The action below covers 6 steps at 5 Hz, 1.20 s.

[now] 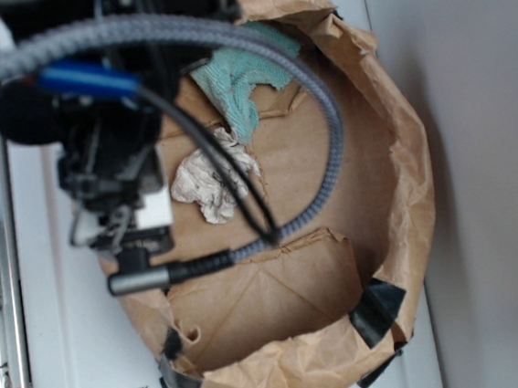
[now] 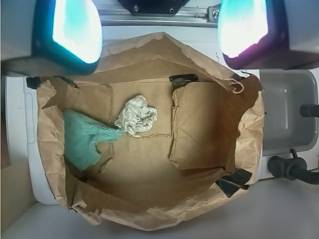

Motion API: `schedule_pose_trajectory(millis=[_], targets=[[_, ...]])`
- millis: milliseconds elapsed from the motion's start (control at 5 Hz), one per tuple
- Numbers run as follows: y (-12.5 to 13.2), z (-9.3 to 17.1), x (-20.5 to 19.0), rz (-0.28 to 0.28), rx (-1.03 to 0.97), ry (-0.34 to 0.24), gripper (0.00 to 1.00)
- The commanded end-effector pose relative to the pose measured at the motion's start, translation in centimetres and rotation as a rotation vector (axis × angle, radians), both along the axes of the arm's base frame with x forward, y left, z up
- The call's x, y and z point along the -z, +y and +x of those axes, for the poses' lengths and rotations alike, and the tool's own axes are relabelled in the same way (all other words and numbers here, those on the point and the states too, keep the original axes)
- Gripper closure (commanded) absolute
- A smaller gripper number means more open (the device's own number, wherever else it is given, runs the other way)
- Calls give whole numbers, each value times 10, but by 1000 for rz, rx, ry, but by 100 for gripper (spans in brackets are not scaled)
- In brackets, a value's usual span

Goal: Grab the white paper.

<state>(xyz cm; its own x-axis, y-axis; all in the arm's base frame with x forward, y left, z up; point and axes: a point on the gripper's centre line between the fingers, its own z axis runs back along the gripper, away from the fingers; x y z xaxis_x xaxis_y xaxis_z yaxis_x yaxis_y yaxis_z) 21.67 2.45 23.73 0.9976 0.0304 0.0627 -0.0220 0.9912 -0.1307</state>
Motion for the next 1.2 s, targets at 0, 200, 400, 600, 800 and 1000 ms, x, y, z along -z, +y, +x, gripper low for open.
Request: schedule_pose_trajectory(millis=[0, 200, 400, 600, 800, 1000], targets=[[15, 49, 87, 66, -15, -67, 0], [19, 53, 137, 77, -40, -51, 0], [19, 44, 178, 74, -45, -26, 0], [24, 44, 198, 59, -43, 15, 0], [23, 43, 217, 77, -33, 56, 0], [30, 52, 216, 110, -31, 55, 100]])
